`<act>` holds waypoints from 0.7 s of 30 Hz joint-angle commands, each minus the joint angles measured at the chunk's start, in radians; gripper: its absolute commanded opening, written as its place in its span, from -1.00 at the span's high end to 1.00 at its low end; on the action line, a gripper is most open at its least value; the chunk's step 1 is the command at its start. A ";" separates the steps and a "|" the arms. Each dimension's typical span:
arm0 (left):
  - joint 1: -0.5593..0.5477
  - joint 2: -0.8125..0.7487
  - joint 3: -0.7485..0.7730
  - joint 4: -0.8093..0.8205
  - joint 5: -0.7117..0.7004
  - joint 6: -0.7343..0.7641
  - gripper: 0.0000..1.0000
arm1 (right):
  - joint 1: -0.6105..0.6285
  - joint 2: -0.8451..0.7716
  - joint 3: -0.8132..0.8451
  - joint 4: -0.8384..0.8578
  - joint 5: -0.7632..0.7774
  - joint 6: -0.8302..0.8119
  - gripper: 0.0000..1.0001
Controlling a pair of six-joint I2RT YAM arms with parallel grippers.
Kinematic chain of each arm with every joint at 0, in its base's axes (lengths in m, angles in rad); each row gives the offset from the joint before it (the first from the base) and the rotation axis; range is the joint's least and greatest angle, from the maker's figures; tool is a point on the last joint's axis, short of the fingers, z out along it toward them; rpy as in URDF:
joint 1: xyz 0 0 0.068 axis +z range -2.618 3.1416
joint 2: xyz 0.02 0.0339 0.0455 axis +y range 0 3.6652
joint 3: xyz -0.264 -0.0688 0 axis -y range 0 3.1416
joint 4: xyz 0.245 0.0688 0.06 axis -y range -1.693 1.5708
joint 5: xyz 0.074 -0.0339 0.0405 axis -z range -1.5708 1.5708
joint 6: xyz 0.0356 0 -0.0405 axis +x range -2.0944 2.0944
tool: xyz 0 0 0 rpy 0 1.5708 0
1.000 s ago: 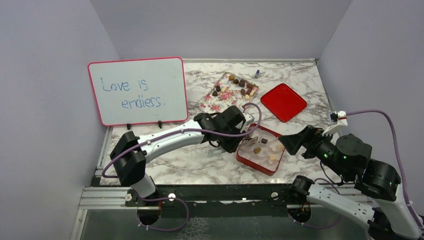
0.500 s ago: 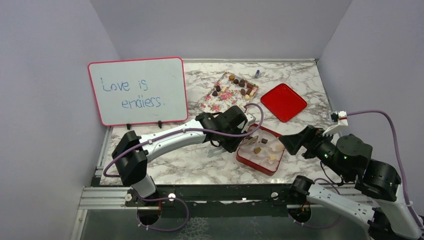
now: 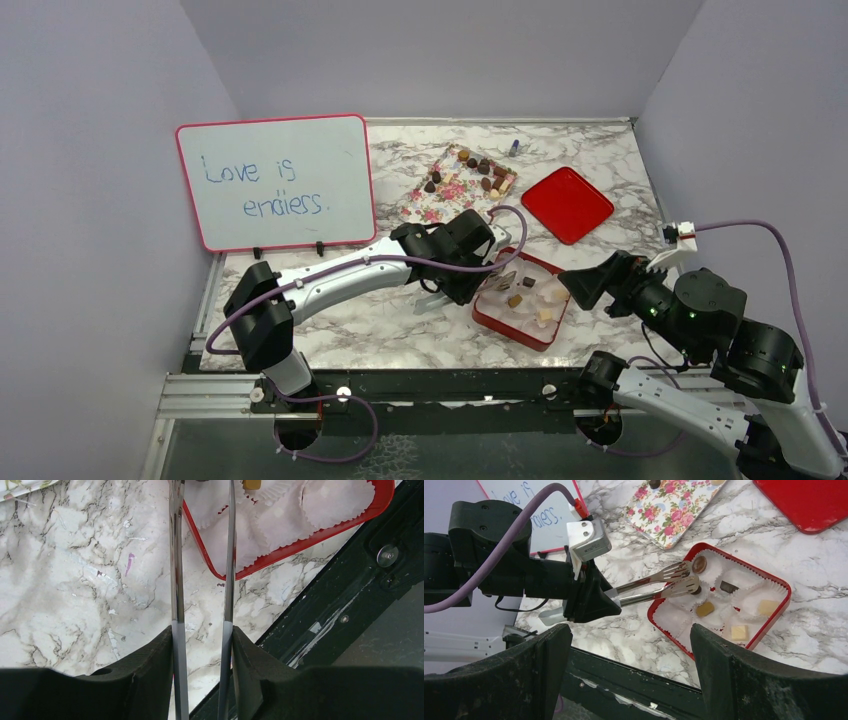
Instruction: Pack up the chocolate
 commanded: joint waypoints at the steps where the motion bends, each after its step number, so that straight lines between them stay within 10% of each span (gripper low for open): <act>1: -0.003 -0.034 0.036 -0.014 -0.014 -0.009 0.15 | 0.008 -0.003 0.032 -0.004 -0.005 -0.012 -0.88; 21: 0.022 0.009 0.260 -0.015 -0.229 -0.047 0.22 | 0.007 -0.013 0.006 0.013 -0.026 -0.021 -0.88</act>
